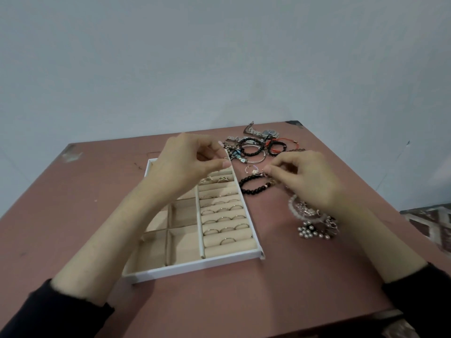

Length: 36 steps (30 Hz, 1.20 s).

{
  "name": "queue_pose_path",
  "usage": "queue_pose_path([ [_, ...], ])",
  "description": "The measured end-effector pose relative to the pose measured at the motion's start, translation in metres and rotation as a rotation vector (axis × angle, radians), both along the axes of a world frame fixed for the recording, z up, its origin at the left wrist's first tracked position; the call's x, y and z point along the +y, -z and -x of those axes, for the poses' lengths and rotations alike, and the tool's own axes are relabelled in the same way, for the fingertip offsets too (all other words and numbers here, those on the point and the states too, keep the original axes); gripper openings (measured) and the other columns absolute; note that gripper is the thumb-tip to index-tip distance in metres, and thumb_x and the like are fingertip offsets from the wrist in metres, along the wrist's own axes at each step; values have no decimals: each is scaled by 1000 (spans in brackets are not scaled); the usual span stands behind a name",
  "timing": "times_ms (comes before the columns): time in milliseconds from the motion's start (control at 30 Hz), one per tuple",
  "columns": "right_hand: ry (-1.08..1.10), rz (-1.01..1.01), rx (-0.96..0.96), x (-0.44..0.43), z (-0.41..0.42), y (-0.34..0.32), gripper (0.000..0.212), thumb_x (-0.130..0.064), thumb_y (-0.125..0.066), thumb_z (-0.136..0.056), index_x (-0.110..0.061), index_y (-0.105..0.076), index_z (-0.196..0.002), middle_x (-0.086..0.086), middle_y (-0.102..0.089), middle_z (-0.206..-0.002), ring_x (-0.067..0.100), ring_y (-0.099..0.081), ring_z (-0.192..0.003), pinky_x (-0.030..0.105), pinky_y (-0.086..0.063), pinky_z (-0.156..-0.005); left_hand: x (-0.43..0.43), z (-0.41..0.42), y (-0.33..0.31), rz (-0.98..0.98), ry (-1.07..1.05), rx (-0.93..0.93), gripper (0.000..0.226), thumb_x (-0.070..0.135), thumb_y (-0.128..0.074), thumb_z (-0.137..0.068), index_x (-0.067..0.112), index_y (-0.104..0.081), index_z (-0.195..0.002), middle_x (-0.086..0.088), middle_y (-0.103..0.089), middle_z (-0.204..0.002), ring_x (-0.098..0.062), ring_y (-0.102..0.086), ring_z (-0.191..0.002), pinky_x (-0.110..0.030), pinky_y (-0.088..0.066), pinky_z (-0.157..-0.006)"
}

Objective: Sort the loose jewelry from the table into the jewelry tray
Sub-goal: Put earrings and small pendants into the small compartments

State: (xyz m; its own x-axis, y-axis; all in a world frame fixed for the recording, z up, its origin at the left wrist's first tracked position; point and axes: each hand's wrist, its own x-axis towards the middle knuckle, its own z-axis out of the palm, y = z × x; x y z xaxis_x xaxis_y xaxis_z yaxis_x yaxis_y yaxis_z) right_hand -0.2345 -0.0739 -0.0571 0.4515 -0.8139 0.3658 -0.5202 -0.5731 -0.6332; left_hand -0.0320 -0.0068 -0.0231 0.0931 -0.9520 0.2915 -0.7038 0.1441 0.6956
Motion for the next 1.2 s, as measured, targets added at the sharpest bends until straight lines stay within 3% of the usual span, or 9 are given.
queue_pose_path([
  [100, 20, -76, -97, 0, -11, -10, 13, -24, -66, -85, -20, -71, -73, 2, -67, -62, 7, -53, -56, 21, -43, -60, 12, -23, 2, 26, -80, 29, 6, 25, -74, -75, 23, -69, -74, 3, -70, -72, 1, -56, -59, -8, -42, -56],
  [233, -58, -191, -192, 5, -40, -22, 8, -21, -67, -85, -22, -72, -78, -2, -69, -64, 9, -60, -62, 30, -51, -69, 31, -60, 11, 55, -212, 115, 8, 28, -74, -75, 22, -71, -78, 1, -70, -72, -5, -59, -63, -22, -47, -64],
  [333, -104, -201, -208, 10, -70, -28, 10, -20, -67, -84, -23, -71, -75, -5, -66, -60, 3, -54, -55, 19, -46, -56, 39, -79, 19, 72, -278, 193, 6, 25, -74, -76, 21, -71, -77, -3, -71, -77, 0, -57, -61, -23, -46, -66],
  [400, -114, -199, -209, 14, -91, -31, 9, -19, -67, -84, -21, -71, -76, -2, -65, -62, -1, -48, -51, 8, -36, -47, 42, -83, 25, 88, -313, 257, 4, 20, -74, -76, 18, -70, -76, -5, -71, -77, 3, -54, -57, -16, -45, -61],
  [500, -118, -161, -189, 18, -117, -28, 7, -20, -67, -83, -19, -72, -78, 8, -67, -69, 5, -51, -57, 9, -35, -48, 43, -85, 30, 93, -313, 298, 3, 16, -74, -77, 15, -71, -76, -4, -67, -70, 5, -50, -52, -8, -39, -54],
  [633, -91, -102, -210, 21, -132, -20, 6, -23, -68, -82, -23, -72, -77, 1, -65, -66, 6, -53, -61, 9, -36, -54, 42, -91, 33, 10, -236, 174, 4, 18, -72, -78, 21, -72, -77, 2, -71, -71, 3, -54, -58, -12, -40, -60],
  [833, -110, -86, -176, 25, -134, -16, 9, -21, -67, -82, -24, -69, -75, 2, -64, -67, 2, -47, -57, 7, -37, -55, 45, -91, 34, -53, -194, 49, 6, 20, -70, -79, 23, -75, -77, 6, -70, -68, 5, -56, -59, -4, -37, -57],
  [1067, -120, -15, -115, 29, -134, -16, 14, -22, -66, -83, -30, -66, -71, -9, -56, -60, -3, -47, -55, 7, -34, -56, 45, -87, 34, -105, -133, -93, 7, 22, -69, -80, 25, -75, -80, 15, -57, -57, 9, -48, -54, -4, -33, -52],
  [1200, -126, -15, -114, 29, -133, -16, 12, -22, -66, -83, -28, -68, -73, -9, -56, -60, -3, -46, -54, 7, -35, -56, 43, -87, 38, -136, -136, -198, 10, 23, -66, -81, 27, -74, -84, 14, -62, -67, 3, -50, -60, -14, -37, -59],
])
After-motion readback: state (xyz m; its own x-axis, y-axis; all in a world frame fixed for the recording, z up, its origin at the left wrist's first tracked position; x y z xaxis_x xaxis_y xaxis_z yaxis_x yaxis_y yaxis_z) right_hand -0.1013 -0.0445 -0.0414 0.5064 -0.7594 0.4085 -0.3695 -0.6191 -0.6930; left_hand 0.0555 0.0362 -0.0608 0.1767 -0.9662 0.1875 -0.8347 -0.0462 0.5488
